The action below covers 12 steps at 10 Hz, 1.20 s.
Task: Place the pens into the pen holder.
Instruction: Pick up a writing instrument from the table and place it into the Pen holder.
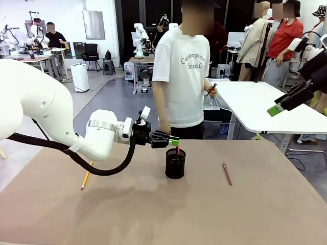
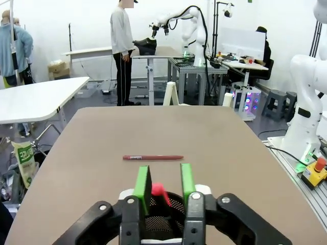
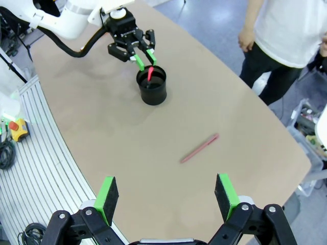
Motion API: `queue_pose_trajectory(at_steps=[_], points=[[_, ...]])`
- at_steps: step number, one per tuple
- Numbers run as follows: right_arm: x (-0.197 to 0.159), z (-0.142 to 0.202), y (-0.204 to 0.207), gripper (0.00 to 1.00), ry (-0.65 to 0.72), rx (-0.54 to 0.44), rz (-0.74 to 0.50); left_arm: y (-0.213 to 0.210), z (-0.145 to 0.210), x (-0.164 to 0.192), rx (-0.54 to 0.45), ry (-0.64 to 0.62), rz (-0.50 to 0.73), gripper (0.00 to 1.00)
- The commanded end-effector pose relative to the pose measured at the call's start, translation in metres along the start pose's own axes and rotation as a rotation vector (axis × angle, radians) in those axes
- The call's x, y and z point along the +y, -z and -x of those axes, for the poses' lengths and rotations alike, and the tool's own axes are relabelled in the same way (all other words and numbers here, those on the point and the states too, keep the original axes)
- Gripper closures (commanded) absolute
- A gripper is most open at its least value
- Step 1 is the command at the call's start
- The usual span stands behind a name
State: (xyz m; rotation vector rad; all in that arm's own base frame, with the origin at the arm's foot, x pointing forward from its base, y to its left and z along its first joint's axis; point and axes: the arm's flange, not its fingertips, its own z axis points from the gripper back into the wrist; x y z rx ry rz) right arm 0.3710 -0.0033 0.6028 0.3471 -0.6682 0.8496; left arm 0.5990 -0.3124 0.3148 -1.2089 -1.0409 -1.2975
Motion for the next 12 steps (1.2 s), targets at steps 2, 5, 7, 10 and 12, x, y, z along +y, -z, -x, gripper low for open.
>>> queue_pose_trajectory(at_steps=[2,5,7,10,12], points=[[0.000,-0.001,-0.001,0.00,-0.002,-0.011,-0.007,-0.002,-0.009,-0.001,0.013,-0.004,0.028,0.02],[0.000,-0.001,-0.001,0.00,-0.002,-0.011,-0.007,-0.010,-0.016,-0.010,0.089,-0.004,0.009,0.00],[0.000,-0.001,-0.001,0.00,-0.002,-0.011,-0.007,-0.019,-0.038,-0.032,0.134,-0.006,-0.016,0.00],[0.000,-0.001,-0.001,0.00,-0.002,-0.011,-0.007,-0.041,-0.073,-0.064,0.267,-0.022,-0.074,0.00],[0.000,-0.001,-0.001,0.00,-0.002,-0.011,-0.007,-0.055,-0.097,-0.090,0.330,-0.008,-0.154,0.00]])
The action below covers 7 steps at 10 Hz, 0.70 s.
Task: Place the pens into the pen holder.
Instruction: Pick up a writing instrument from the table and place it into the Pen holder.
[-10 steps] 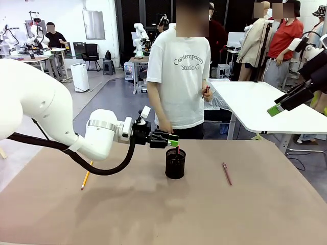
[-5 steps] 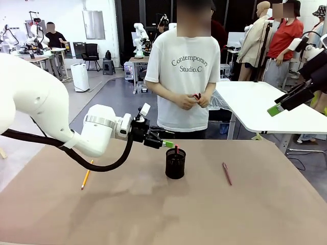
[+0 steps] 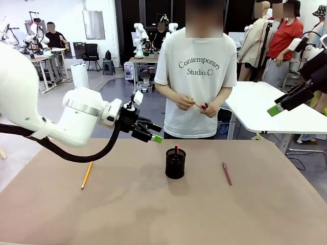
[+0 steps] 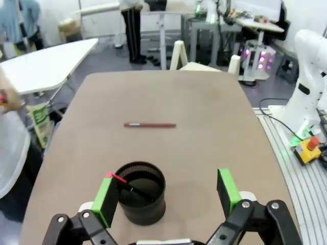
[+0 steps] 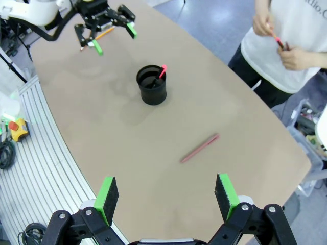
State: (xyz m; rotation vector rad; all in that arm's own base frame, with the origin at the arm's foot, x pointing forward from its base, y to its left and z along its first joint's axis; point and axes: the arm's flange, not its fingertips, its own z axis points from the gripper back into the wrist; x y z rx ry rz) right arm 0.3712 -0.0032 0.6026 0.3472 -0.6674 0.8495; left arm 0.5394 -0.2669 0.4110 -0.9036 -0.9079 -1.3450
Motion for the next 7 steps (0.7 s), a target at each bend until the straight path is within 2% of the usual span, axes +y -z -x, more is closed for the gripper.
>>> queue_pose_trajectory(at_steps=[1,4,7], points=[[0.000,-0.001,-0.001,0.00,-0.003,-0.012,-0.007,-0.024,-0.017,-0.029,0.091,-0.017,-0.067,0.00],[0.000,-0.001,-0.001,0.00,-0.003,-0.012,-0.007,-0.064,-0.034,-0.062,0.197,-0.011,-0.182,0.00],[0.000,-0.001,-0.001,0.00,-0.003,-0.012,-0.007,-0.106,-0.048,-0.075,0.265,-0.050,-0.218,0.00]])
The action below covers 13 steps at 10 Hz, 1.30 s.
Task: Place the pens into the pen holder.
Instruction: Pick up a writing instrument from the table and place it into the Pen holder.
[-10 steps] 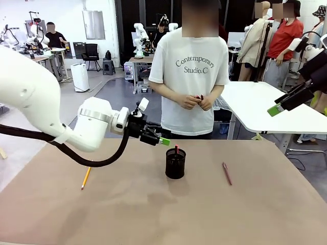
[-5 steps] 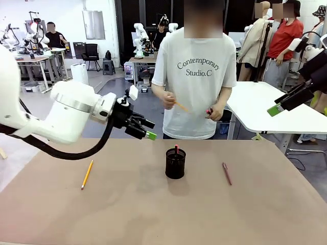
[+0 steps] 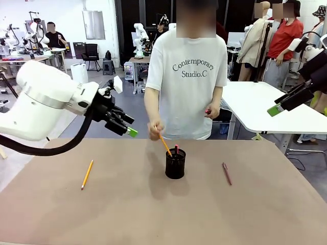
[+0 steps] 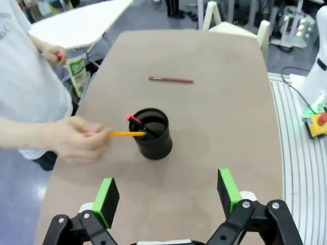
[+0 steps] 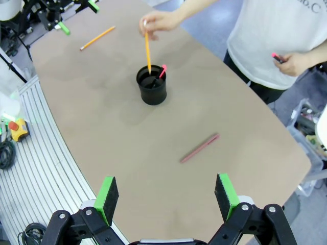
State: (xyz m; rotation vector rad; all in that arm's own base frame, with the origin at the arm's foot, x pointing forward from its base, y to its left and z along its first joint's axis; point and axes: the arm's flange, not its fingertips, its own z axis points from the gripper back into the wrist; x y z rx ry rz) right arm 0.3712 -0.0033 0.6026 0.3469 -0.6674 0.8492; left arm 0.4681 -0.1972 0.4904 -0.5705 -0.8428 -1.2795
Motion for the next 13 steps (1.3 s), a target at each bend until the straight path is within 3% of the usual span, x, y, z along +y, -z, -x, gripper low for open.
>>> queue_pose_trajectory(at_steps=[1,6,9,13], points=[[0.001,-0.001,-0.001,0.00,-0.003,-0.012,-0.008,-0.022,-0.002,-0.003,0.042,-0.047,0.003,0.00],[0.001,-0.001,-0.001,0.00,-0.003,-0.012,-0.008,-0.102,0.007,-0.015,0.070,-0.094,-0.104,0.00],[0.001,-0.001,-0.001,0.00,-0.003,-0.012,-0.008,-0.149,0.015,-0.017,0.075,-0.090,-0.070,0.00],[0.001,-0.001,-0.001,0.00,-0.003,-0.012,-0.008,-0.187,0.039,-0.023,0.091,-0.091,-0.164,0.00]])
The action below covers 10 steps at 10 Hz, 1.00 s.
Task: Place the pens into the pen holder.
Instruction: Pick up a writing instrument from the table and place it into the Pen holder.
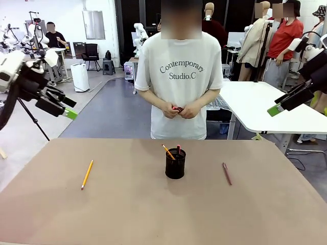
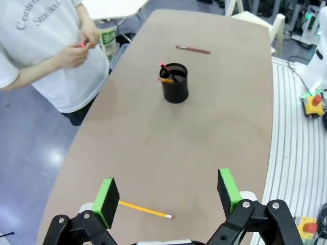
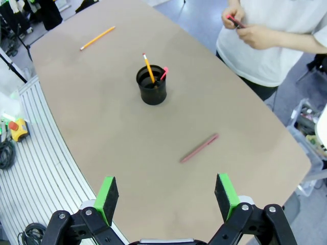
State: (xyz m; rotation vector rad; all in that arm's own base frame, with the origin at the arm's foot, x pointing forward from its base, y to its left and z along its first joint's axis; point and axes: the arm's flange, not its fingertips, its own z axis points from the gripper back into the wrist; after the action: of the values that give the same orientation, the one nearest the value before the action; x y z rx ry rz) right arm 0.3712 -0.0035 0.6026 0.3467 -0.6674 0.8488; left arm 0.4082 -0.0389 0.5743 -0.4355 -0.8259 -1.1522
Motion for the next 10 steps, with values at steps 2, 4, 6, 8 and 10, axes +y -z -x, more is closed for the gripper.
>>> queue_pose_trajectory(at_steps=[2,4,6,8,10], points=[[0.0006,-0.0009,-0.0007,0.00,-0.003,-0.012,-0.008,-0.0112,0.0201,-0.0049,0.005,-0.003,-0.072,0.00],[0.0006,-0.0009,-0.0007,0.00,-0.003,-0.012,-0.008,-0.0135,0.0258,0.0005,-0.015,-0.007,-0.081,0.00],[0.0006,-0.0009,-0.0007,0.00,-0.003,-0.012,-0.008,-0.0150,0.0171,0.0023,-0.004,-0.020,-0.061,0.00],[0.0006,-0.0009,-0.0007,0.00,-0.003,-0.012,-0.008,-0.0150,0.0171,0.0023,-0.004,-0.020,-0.061,0.00],[0.0006,-0.0009,-0.0007,0.00,-0.003,-0.012,-0.008,-0.0150,0.0171,0.0023,-0.004,-0.020,-0.061,0.00]])
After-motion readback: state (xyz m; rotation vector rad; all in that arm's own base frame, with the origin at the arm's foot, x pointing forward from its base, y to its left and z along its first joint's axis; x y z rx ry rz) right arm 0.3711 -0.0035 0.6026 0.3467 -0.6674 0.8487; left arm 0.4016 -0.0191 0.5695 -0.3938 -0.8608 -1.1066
